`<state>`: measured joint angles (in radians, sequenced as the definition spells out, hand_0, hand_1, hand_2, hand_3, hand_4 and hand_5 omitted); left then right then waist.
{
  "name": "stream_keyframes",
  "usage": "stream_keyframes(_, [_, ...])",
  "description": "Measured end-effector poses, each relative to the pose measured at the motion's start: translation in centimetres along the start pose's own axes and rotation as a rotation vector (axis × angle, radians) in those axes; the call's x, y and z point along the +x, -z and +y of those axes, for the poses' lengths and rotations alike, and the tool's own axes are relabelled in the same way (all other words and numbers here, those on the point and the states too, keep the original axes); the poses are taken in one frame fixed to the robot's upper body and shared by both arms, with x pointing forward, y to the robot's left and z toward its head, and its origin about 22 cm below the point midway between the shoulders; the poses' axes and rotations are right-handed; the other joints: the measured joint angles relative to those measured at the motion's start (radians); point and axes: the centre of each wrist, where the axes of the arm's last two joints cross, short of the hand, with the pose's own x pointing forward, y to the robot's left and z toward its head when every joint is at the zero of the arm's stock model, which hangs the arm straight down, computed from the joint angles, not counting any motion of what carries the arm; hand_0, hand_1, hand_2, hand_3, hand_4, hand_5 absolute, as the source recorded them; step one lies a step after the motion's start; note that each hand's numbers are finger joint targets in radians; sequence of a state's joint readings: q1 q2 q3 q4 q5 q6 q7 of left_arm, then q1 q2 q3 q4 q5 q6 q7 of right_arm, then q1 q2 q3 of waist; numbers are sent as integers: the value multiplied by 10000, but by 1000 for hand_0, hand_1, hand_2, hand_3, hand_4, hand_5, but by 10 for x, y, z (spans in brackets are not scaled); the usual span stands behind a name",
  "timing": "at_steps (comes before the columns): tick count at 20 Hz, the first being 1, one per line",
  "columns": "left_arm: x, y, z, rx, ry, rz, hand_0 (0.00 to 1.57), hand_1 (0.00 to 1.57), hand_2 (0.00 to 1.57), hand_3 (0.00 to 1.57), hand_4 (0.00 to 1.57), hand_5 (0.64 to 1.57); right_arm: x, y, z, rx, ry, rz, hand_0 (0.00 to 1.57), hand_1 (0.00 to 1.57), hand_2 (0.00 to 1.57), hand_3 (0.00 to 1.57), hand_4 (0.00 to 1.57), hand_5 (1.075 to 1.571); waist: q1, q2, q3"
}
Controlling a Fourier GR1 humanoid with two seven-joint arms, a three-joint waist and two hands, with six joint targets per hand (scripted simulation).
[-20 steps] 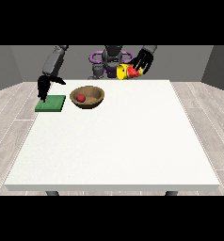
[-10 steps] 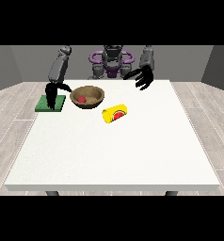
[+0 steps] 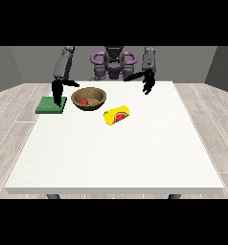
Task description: Pick the cup and pour the ball into the bowl, then pick the bowl and place it on the pad
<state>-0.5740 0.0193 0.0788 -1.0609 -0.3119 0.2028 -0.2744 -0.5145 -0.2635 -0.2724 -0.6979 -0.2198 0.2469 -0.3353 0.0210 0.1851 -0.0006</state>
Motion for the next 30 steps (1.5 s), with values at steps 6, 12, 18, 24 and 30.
stream_keyframes(6, [13,6,3,-326,-143,-415,0,0,0,0,0,1555,-18,-10,-8,-304,336,-65,0,0,0,0,232,1545,420,189,-25])
stream_keyframes(12, [45,17,-4,-650,-130,-1239,0,0,0,0,0,1558,-19,-18,-26,-783,409,-930,0,0,0,0,192,1528,907,610,-253])
stream_keyframes(18, [50,14,-12,-928,-176,-1152,0,0,0,0,0,1562,-28,-21,-19,-1200,563,-606,0,0,0,0,292,1538,1146,415,-313])
stream_keyframes(24, [29,10,5,-847,-135,-391,0,0,0,0,0,1564,-33,-1,29,-924,1165,372,0,0,0,0,381,1551,987,-113,-80])
stream_keyframes(30, [32,9,14,-860,-210,-493,0,0,0,0,0,1567,-43,-6,32,-1381,766,911,1571,1571,1571,1571,960,1556,1124,-84,-115])
